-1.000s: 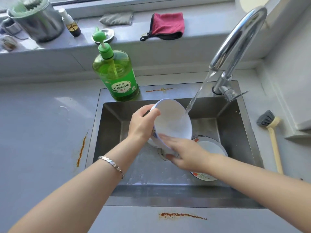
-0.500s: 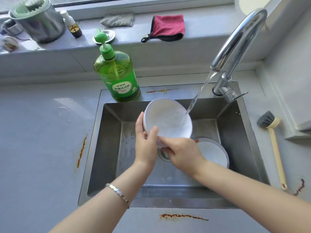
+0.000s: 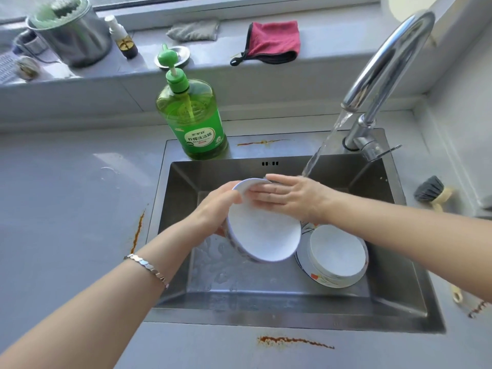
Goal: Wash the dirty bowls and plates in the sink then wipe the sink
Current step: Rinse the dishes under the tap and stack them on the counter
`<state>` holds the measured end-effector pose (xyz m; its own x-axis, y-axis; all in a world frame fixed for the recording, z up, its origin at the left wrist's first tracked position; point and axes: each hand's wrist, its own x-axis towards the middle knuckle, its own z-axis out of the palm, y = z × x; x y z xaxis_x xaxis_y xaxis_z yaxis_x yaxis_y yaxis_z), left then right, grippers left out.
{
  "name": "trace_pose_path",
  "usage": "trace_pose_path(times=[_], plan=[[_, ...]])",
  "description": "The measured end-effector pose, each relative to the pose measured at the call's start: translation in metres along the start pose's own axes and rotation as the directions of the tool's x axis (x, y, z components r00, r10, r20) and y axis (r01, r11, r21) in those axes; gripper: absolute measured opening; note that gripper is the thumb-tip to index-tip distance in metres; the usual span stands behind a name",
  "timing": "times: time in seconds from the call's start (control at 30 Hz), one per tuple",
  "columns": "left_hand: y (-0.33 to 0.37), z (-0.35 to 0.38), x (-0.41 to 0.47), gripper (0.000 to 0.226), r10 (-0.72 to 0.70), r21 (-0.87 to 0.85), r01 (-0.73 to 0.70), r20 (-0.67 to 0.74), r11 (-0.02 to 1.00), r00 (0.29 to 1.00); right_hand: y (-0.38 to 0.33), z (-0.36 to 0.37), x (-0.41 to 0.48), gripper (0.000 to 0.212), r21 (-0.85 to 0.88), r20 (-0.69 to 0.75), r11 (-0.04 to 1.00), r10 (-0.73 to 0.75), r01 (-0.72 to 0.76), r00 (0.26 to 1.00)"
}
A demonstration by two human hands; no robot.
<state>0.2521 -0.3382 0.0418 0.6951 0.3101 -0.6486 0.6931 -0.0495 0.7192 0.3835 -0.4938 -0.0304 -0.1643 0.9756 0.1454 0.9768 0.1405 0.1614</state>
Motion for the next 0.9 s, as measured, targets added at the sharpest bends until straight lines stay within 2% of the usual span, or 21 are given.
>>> trace_pose_path(times=[0.03,0.07,0.1,0.13,0.2,0.23,0.27,0.33,0.43,0.5,0.57,0.63,0.7,0.8,0.83,0.9], plan=[[0.001,-0.003,0.001,0.039,0.008,0.002,-0.008,-0.019,1.000,1.000,-0.009,0.005,-0.004,0.033,0.014,-0.043,0.999,0.041,-0.040,0.998],[0.001,-0.005,0.001,0.038,0.013,-0.004,-0.014,-0.050,1.000,0.999,-0.019,0.001,-0.008,0.039,0.074,0.012,0.991,0.110,-0.111,0.994],[0.000,-0.006,0.002,0.036,0.011,-0.010,-0.012,-0.087,1.000,0.996,-0.031,0.000,-0.012,0.055,0.165,0.096,0.972,0.153,-0.168,0.983],[0.000,-0.006,0.002,0.033,-0.001,-0.019,-0.002,-0.122,1.000,0.992,-0.043,-0.005,-0.016,0.062,0.300,0.194,0.921,0.197,-0.249,0.961],[0.001,-0.001,0.004,0.026,-0.059,-0.052,0.051,-0.176,0.997,0.983,-0.065,-0.019,-0.014,0.054,0.566,0.292,0.708,0.307,-0.423,0.906],[0.002,0.002,0.006,0.022,-0.105,-0.074,0.093,-0.184,0.993,0.977,-0.075,-0.024,-0.011,0.047,0.672,0.326,0.540,0.399,-0.507,0.857],[0.004,0.005,0.005,0.021,-0.150,-0.096,0.134,-0.177,0.986,0.973,-0.084,-0.029,-0.007,0.036,0.758,0.293,0.403,0.493,-0.513,0.819],[0.011,0.010,0.005,0.024,-0.214,-0.106,0.200,-0.149,0.974,0.965,-0.092,-0.034,0.000,0.010,0.862,0.239,0.196,0.658,-0.468,0.715],[0.022,0.008,0.004,0.038,-0.222,-0.157,0.206,-0.091,0.966,0.971,-0.090,-0.038,0.002,0.017,0.924,0.352,-0.190,0.761,-0.333,0.545],[0.022,0.010,0.004,0.032,-0.170,-0.255,0.141,-0.096,0.957,0.981,-0.082,-0.041,-0.001,0.014,0.878,0.475,-0.455,0.782,-0.151,0.403],[0.007,0.019,0.005,0.022,0.010,-0.168,-0.046,-0.209,0.985,0.978,-0.072,-0.043,-0.007,0.015,0.760,0.615,-0.648,0.739,0.041,0.275],[-0.018,0.035,0.002,0.024,0.329,0.071,-0.322,-0.264,0.944,0.907,-0.064,-0.044,-0.012,0.016,0.665,0.693,-0.725,0.688,0.180,0.214],[-0.040,0.058,-0.005,0.046,0.536,0.247,-0.497,-0.126,0.832,0.835,-0.056,-0.044,-0.016,0.017,0.616,0.737,-0.751,0.656,0.237,0.164],[-0.050,0.095,-0.006,0.064,0.594,0.394,-0.564,0.055,0.726,0.803,-0.052,-0.044,-0.020,0.026,0.562,0.785,-0.776,0.609,0.287,0.112],[-0.047,0.101,0.000,0.066,0.577,0.393,-0.549,0.057,0.738,0.815,-0.053,-0.045,-0.022,0.027,0.544,0.796,-0.782,0.596,0.304,0.107],[-0.032,0.106,0.015,0.070,0.507,0.336,-0.470,-0.025,0.816,0.862,-0.054,-0.047,-0.025,0.025,0.536,0.797,-0.781,0.593,0.322,0.111]])
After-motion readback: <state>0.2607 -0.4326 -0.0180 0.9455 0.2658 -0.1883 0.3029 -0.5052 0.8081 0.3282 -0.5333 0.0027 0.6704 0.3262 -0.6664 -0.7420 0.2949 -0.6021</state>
